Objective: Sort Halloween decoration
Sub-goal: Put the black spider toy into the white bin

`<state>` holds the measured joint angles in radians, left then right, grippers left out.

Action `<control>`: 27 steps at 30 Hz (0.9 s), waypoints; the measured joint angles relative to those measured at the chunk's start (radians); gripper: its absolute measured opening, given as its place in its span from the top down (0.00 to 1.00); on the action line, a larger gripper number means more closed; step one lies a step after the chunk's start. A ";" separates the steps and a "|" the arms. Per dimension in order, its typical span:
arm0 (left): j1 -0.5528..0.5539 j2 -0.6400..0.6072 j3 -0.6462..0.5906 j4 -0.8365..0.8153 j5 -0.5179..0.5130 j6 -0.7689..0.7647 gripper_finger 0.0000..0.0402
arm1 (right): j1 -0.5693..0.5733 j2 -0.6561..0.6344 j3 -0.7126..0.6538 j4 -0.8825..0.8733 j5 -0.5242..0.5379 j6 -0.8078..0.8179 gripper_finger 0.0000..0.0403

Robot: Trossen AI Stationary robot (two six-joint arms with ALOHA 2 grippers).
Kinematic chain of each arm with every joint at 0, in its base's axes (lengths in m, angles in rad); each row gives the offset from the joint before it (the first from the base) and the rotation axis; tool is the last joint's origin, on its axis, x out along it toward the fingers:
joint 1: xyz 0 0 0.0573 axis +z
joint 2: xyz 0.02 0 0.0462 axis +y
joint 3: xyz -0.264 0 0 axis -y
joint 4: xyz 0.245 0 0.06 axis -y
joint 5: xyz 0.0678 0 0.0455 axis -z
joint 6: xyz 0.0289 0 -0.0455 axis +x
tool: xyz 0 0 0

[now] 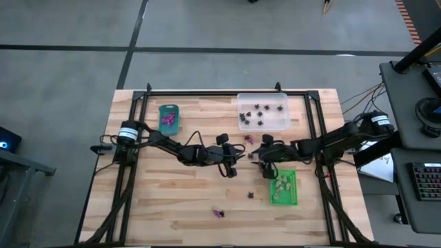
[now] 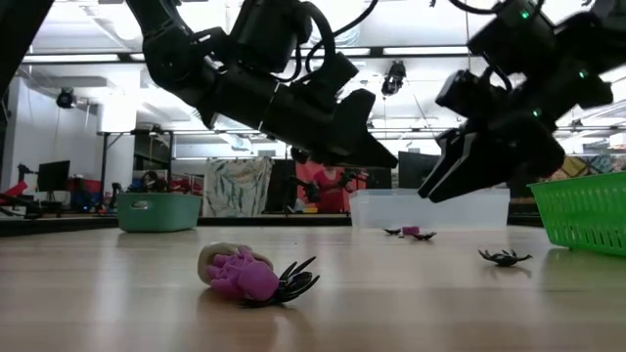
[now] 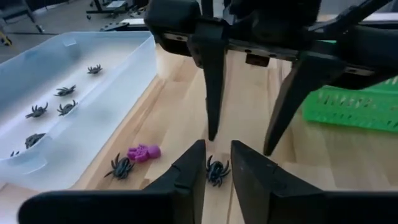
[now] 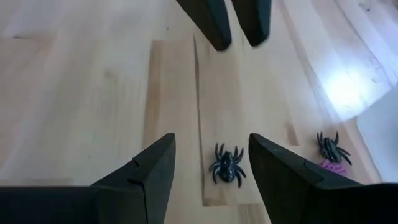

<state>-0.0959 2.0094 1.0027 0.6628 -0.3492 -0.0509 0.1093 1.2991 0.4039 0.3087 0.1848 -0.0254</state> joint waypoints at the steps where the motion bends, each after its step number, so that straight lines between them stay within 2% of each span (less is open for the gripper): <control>1: 0.001 0.000 0.000 -0.001 0.000 0.005 0.86 | -0.007 0.002 -0.016 0.029 0.000 -0.001 0.51; 8: 0.005 0.001 -0.001 -0.005 0.000 0.006 0.89 | -0.052 0.006 -0.047 0.075 -0.001 0.006 0.51; 21: 0.005 0.001 -0.002 -0.010 0.000 0.008 0.89 | -0.056 -0.001 0.040 -0.047 -0.039 0.025 0.51; 24: 0.005 0.001 -0.003 -0.030 0.011 0.008 0.89 | -0.066 -0.003 0.109 -0.141 -0.036 0.114 0.52; 27: 0.005 0.001 -0.004 -0.028 0.027 0.008 0.89 | -0.074 0.009 0.218 -0.369 -0.034 0.170 0.52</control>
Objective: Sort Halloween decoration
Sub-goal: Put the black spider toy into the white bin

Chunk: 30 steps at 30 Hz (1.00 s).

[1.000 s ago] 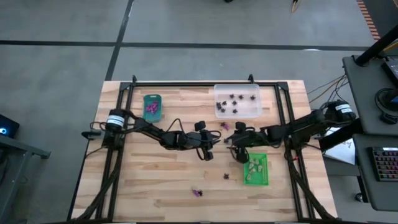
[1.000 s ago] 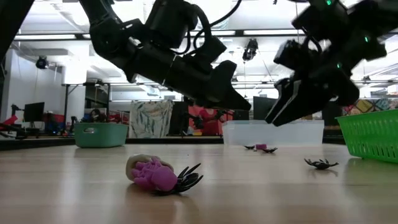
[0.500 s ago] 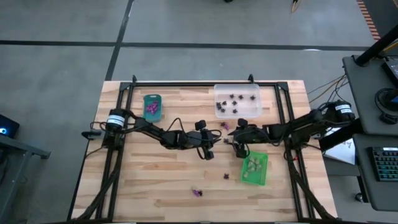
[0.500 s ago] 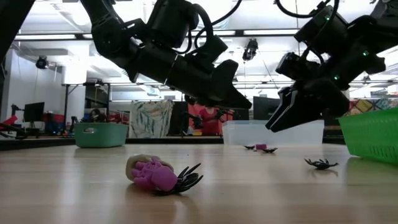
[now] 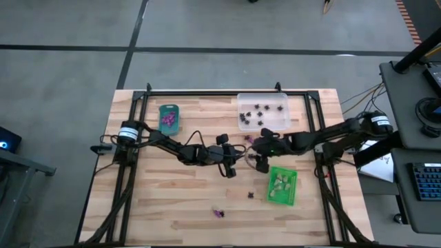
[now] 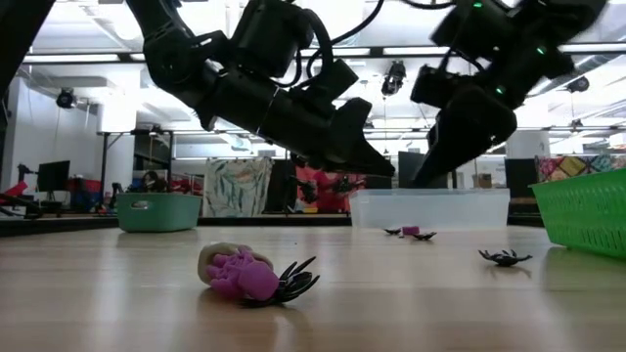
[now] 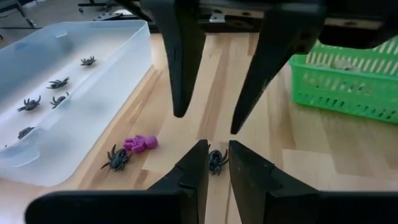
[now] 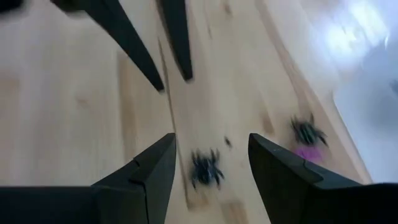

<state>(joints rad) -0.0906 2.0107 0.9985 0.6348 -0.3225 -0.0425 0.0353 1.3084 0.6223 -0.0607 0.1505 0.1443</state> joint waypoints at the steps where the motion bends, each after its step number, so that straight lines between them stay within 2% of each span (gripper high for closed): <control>1: 0.000 0.004 0.000 0.009 0.000 0.000 0.89 | 0.000 0.011 0.038 -0.076 -0.001 0.007 0.53; 4: 0.000 0.032 0.000 0.046 0.000 0.000 0.89 | 0.004 0.045 0.122 -0.241 -0.004 0.012 0.53; 7: 0.000 0.061 -0.001 0.081 -0.004 -0.001 0.89 | 0.003 0.070 0.163 -0.293 -0.002 0.013 0.53; 14: -0.006 0.041 -0.013 0.089 -0.109 0.010 0.89 | 0.003 0.137 0.184 -0.300 -0.002 0.018 0.53; 18: -0.006 0.001 -0.045 0.095 -0.127 0.033 0.89 | 0.007 0.189 0.204 -0.303 -0.012 0.004 0.54; 21: -0.007 -0.042 -0.098 0.092 -0.167 0.031 0.89 | 0.008 0.224 0.225 -0.299 -0.026 -0.003 0.54; 25: -0.011 -0.124 -0.200 0.168 -0.229 0.017 0.89 | 0.008 0.270 0.248 -0.303 -0.027 -0.015 0.54; 30: -0.016 -0.212 -0.322 0.281 -0.240 0.001 0.89 | 0.005 0.334 0.292 -0.357 -0.017 -0.028 0.54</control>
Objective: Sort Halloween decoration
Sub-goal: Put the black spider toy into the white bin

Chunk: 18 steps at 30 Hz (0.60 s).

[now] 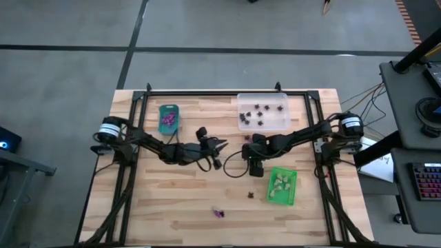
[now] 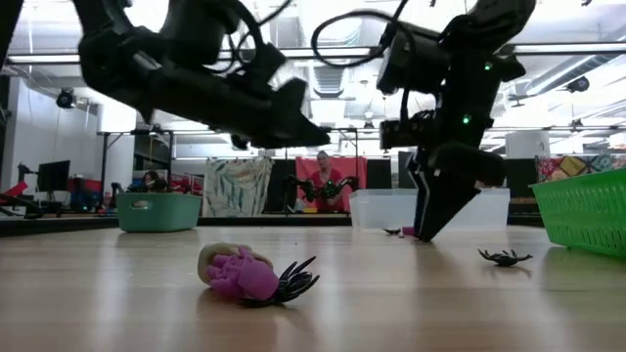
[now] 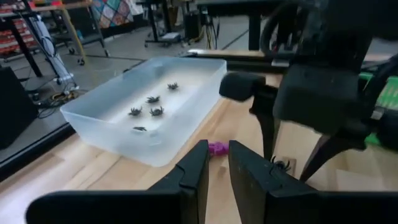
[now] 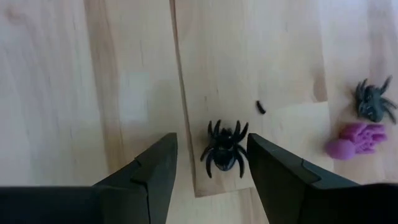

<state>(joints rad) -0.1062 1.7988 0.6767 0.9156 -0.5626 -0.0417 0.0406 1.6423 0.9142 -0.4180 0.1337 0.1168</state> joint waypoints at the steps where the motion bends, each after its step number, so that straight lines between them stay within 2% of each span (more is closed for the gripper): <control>1: -0.002 -0.015 -0.021 0.014 -0.001 -0.001 0.89 | 0.000 0.011 0.010 -0.006 0.001 -0.001 0.54; 10: -0.004 -0.066 -0.092 0.074 -0.004 -0.023 0.89 | -0.004 0.067 0.067 -0.056 0.014 -0.014 0.55; 18: -0.004 -0.061 -0.089 0.083 -0.004 -0.024 0.89 | -0.008 0.057 0.066 -0.050 -0.003 -0.031 0.77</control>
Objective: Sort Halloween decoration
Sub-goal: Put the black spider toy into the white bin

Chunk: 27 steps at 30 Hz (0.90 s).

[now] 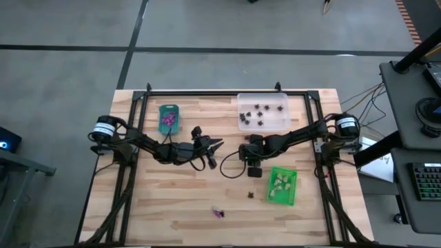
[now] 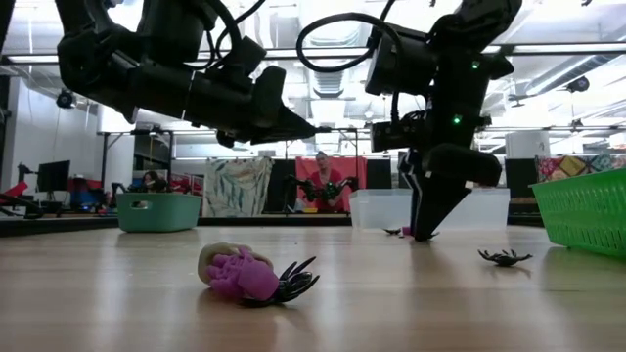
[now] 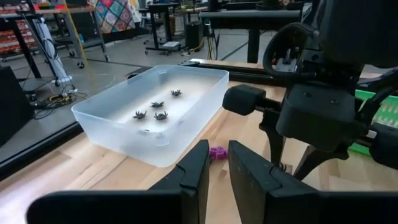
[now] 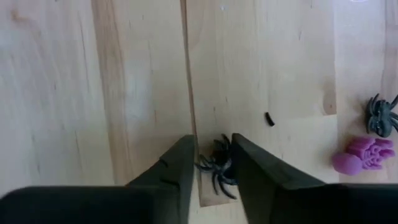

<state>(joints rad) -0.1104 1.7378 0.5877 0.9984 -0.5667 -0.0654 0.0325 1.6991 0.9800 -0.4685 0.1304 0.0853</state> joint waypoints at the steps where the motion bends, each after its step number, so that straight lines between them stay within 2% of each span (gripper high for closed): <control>1: 0.000 0.000 0.000 0.001 0.000 0.000 0.89 | 0.000 -0.001 -0.001 0.001 -0.002 -0.002 0.80; 5: 0.000 0.005 0.000 0.002 0.000 0.000 0.89 | -0.001 -0.008 -0.001 0.001 0.006 -0.008 0.88; 11: 0.000 0.005 0.000 0.004 0.000 0.000 0.89 | -0.002 -0.031 -0.003 -0.003 0.009 -0.011 0.94; 16: 0.000 0.005 0.000 0.005 0.000 0.000 0.89 | -0.001 -0.056 -0.003 -0.006 0.003 -0.009 0.97; 27: 0.000 0.005 0.000 0.006 0.001 0.000 0.89 | -0.003 -0.164 -0.003 -0.035 -0.002 0.019 0.98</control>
<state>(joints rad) -0.1104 1.7429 0.5881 1.0046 -0.5658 -0.0654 0.0299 1.5350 0.9771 -0.5031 0.1282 0.1038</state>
